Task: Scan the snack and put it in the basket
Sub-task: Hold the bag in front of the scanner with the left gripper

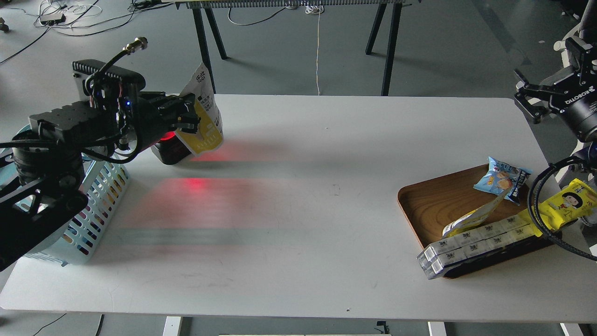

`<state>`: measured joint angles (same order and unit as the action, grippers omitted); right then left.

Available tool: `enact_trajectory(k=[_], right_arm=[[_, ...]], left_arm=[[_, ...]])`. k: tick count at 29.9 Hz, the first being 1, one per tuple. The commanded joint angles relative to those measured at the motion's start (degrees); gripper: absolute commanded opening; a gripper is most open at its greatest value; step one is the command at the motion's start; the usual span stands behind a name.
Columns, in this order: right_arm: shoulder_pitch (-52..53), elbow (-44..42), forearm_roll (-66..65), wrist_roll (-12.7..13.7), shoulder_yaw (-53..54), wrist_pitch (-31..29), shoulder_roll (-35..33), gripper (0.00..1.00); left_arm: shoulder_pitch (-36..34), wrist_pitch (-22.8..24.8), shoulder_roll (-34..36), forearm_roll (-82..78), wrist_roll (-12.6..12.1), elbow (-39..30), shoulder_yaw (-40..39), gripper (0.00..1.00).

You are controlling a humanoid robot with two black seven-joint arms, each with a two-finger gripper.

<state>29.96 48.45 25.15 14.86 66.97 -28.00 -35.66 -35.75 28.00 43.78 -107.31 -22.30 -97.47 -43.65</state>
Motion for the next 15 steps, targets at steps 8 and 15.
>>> enact_trajectory(k=[8, 15], right_arm=[[-0.1, 0.0, 0.0, 0.0, 0.0, 0.0, 0.0, 0.93], [-0.1, 0.0, 0.0, 0.0, 0.0, 0.0, 0.0, 0.93]], left_arm=[[0.4, 0.0, 0.2, 0.0, 0.0, 0.0, 0.0, 0.00], [1.4, 0.0, -0.3, 0.0, 1.2, -0.3, 0.1, 0.00]])
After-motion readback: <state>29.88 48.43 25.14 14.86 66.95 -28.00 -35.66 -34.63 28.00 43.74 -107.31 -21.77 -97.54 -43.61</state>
